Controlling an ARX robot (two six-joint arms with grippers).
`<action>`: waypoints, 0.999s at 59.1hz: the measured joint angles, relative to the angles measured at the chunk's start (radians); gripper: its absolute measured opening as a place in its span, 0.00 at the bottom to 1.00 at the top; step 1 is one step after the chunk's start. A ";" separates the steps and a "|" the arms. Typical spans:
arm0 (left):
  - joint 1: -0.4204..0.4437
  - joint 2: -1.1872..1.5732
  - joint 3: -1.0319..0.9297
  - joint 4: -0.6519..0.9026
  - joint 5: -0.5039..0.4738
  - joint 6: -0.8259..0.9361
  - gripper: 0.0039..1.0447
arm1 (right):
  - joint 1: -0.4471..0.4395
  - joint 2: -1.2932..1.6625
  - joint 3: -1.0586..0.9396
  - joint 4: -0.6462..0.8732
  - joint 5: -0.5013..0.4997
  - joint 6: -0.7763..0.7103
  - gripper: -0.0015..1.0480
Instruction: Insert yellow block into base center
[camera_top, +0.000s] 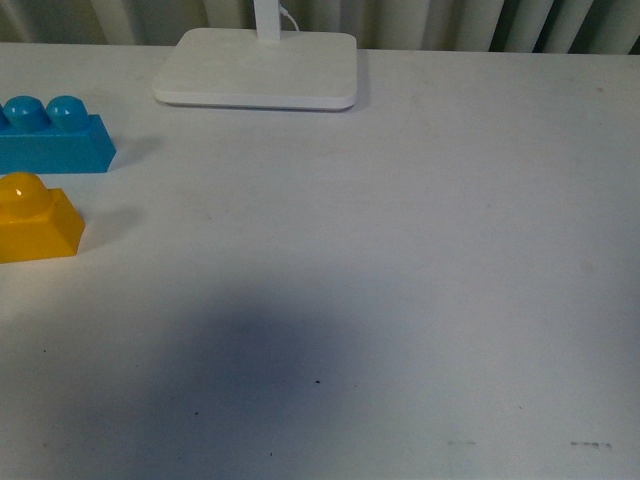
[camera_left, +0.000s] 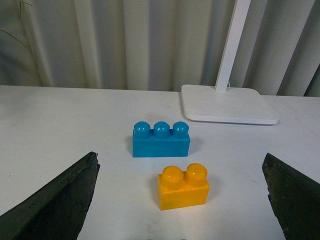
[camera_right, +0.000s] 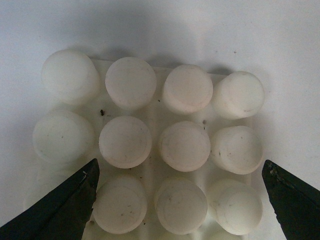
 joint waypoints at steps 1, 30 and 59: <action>0.000 0.000 0.000 0.000 0.000 0.000 0.94 | 0.000 0.000 -0.002 0.001 -0.005 0.000 0.91; 0.000 0.000 0.000 0.000 0.000 0.000 0.94 | 0.172 -0.111 -0.174 0.020 -0.106 0.219 0.92; 0.000 0.000 0.000 0.000 0.000 0.000 0.94 | 0.698 -0.203 -0.276 0.068 0.165 0.716 0.92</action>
